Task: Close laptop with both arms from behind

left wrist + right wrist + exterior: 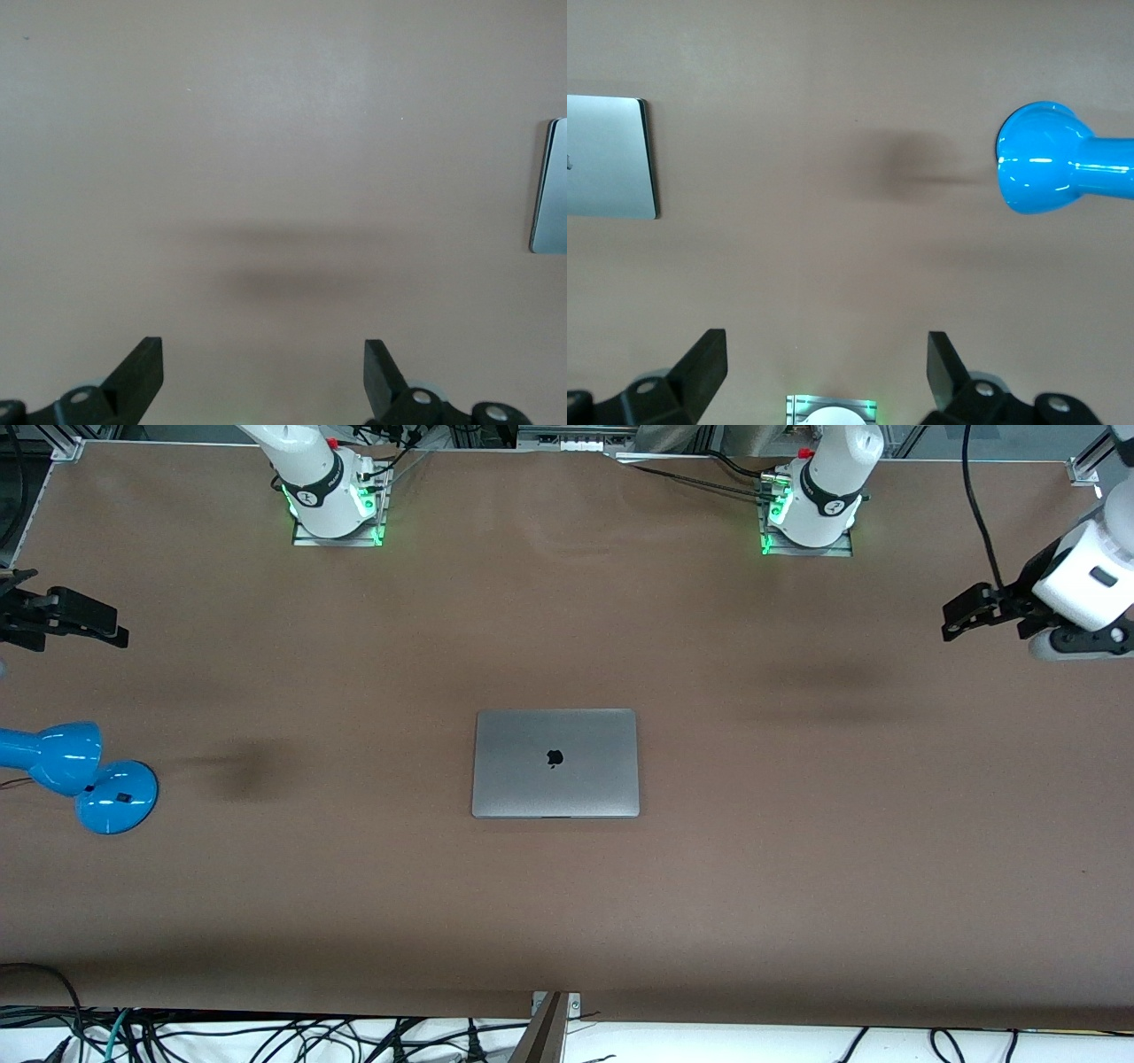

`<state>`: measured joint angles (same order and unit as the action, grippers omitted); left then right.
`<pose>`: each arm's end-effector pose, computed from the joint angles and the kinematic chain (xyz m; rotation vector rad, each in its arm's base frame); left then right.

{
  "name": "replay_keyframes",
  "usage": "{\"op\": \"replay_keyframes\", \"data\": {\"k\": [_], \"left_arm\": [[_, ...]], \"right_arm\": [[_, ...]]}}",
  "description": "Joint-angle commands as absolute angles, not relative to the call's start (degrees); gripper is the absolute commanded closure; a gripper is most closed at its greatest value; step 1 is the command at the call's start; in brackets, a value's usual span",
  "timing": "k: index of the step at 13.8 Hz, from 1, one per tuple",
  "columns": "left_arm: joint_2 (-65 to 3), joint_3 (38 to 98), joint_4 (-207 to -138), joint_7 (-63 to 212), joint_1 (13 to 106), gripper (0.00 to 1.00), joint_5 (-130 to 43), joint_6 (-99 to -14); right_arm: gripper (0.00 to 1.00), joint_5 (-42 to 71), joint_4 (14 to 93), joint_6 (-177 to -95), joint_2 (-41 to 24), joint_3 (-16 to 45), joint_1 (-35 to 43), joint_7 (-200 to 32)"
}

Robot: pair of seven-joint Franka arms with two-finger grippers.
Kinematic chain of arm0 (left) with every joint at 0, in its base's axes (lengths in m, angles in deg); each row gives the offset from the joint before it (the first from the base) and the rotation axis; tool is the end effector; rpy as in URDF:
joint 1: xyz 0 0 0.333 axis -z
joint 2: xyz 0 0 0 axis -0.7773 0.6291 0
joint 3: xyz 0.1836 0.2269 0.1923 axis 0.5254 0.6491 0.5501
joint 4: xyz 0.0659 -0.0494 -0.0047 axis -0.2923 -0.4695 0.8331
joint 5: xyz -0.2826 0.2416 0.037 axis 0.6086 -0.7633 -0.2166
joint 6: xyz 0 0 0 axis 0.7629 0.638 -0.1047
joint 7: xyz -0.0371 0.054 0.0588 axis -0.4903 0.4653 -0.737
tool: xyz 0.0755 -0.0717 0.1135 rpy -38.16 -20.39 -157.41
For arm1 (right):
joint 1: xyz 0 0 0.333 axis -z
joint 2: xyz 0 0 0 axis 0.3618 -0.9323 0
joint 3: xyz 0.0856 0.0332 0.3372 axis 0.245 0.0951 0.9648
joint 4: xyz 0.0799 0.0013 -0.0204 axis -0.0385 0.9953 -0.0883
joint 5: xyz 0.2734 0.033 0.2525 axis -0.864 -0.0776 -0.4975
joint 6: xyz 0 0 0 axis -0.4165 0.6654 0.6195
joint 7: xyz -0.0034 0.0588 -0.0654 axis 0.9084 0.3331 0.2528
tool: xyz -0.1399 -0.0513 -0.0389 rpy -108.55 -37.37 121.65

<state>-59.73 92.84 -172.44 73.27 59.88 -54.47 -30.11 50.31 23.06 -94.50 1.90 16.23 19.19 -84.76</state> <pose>0.5064 -0.0119 0.5647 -3.1002 -0.0843 0.1590 0.5757 -0.0056 0.6215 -3.1206 -0.0862 0.2194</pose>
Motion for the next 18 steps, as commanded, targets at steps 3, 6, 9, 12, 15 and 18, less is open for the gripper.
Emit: {"op": "replay_keyframes", "data": {"k": [3, 6, 9, 12, 15, 18], "left_arm": [[-58.3, 88.6, -168.9, 74.5, 56.1, 0.00, -51.5, -28.8], [-56.9, 88.7, -166.0, 74.7, 58.4, 0.00, -51.6, -28.8], [-56.2, 89.1, -164.0, 75.5, 59.6, 0.00, -51.6, -28.7], [-55.2, 90.6, -160.8, 75.5, 61.3, 0.00, -51.7, -28.7], [-54.5, 91.3, -159.8, 75.5, 62.0, 0.00, -51.7, -28.5], [-54.4, 91.2, -159.8, 75.5, 61.2, 0.00, -51.5, -28.5]], "right_arm": [[0.00, 51.3, 25.4, -94.6, 3.2, 16.6, 19.8, -84.0], [0.00, 54.2, 25.4, -94.6, 2.9, 16.6, 20.0, -84.0], [0.00, 54.8, 25.4, -94.5, 2.9, 16.8, 19.8, -83.9], [0.00, 54.8, 25.4, -94.4, 2.9, 16.9, 19.8, -83.8], [0.00, 54.2, 25.5, -94.4, 2.8, 17.0, 19.7, -83.8], [0.00, 53.2, 25.5, -94.5, 2.5, 17.3, 19.6, -84.1]]}}
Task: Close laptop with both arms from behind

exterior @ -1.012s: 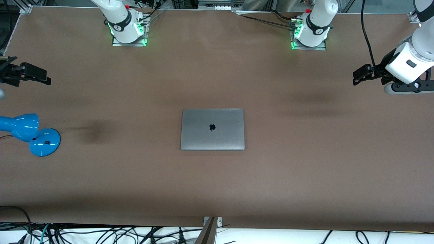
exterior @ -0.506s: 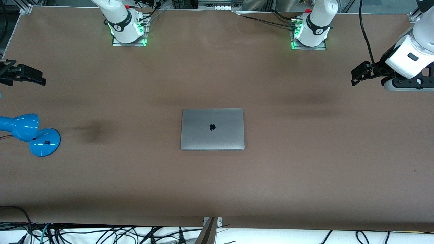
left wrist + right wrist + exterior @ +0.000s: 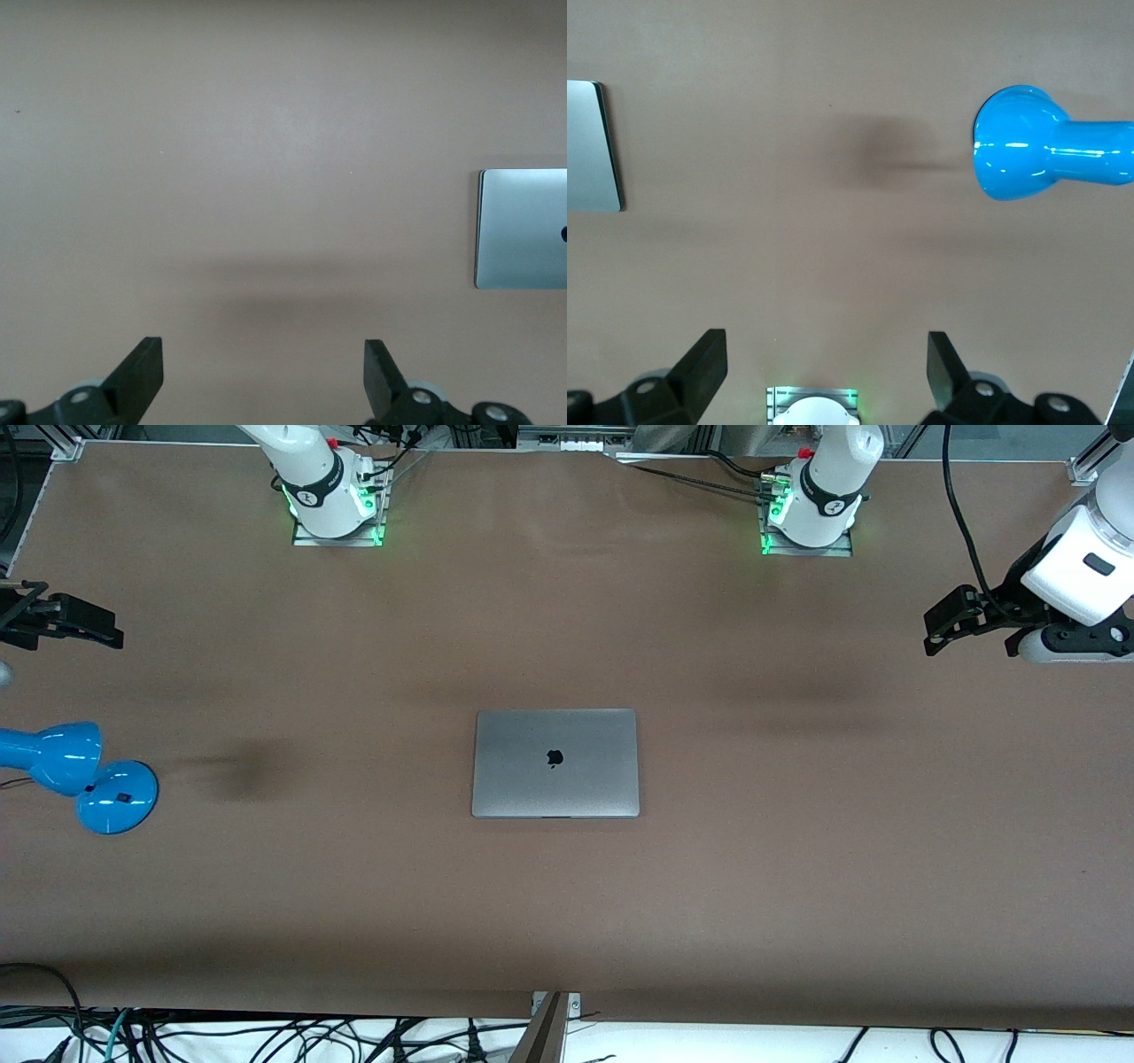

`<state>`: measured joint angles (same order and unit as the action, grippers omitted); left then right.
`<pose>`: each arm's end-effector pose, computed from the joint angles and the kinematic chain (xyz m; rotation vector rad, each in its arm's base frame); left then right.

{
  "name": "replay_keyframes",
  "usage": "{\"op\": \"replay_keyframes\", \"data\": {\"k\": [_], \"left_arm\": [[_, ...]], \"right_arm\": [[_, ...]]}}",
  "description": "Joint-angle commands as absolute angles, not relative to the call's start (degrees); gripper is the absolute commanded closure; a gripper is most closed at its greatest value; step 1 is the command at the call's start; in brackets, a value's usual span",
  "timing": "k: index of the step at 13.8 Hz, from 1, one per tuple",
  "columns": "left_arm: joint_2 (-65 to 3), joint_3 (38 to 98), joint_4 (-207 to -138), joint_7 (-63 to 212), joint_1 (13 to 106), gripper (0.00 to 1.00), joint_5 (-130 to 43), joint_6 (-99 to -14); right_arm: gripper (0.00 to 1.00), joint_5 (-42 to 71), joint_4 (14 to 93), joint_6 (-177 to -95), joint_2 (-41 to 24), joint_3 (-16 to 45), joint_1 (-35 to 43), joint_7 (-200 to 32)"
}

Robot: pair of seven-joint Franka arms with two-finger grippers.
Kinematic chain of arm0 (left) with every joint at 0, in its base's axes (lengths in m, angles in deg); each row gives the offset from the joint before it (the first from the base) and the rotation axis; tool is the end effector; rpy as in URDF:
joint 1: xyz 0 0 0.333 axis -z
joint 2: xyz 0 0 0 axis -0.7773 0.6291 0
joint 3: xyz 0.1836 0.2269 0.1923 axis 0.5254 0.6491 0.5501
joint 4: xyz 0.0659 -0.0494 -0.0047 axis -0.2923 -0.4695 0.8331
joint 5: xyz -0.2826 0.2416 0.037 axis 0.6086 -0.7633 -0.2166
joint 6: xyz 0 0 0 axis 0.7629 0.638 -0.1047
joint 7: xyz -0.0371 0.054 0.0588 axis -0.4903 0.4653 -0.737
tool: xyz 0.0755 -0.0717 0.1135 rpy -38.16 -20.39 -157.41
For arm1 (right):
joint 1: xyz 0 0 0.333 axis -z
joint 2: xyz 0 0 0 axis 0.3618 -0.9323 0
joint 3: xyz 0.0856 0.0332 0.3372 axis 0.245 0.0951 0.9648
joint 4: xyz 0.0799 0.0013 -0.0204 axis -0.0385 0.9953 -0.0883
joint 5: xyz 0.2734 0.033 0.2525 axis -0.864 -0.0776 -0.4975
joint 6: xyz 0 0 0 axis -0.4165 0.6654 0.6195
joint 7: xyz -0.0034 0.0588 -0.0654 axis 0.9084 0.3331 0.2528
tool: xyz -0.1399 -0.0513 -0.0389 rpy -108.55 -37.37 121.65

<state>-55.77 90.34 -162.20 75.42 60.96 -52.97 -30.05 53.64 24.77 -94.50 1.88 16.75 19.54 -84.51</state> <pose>0.5386 -0.0526 0.6087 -3.1310 -0.0502 -0.0087 0.5745 -0.0148 0.6091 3.0879 0.0784 -0.2682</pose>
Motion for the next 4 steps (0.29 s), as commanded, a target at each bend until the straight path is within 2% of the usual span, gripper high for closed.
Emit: {"op": "replay_keyframes", "data": {"k": [1, 4], "left_arm": [[-54.4, 91.2, -159.8, 75.5, 61.1, 0.00, -51.5, -28.5], [-53.7, 91.2, -159.8, 75.6, 61.0, 0.00, -51.5, -28.4]], "right_arm": [[0.00, 52.3, 25.5, -94.5, 2.5, 17.3, 19.7, -84.1], [0.00, 52.2, 25.5, -94.3, 2.5, 17.2, 19.7, -84.0]]}}
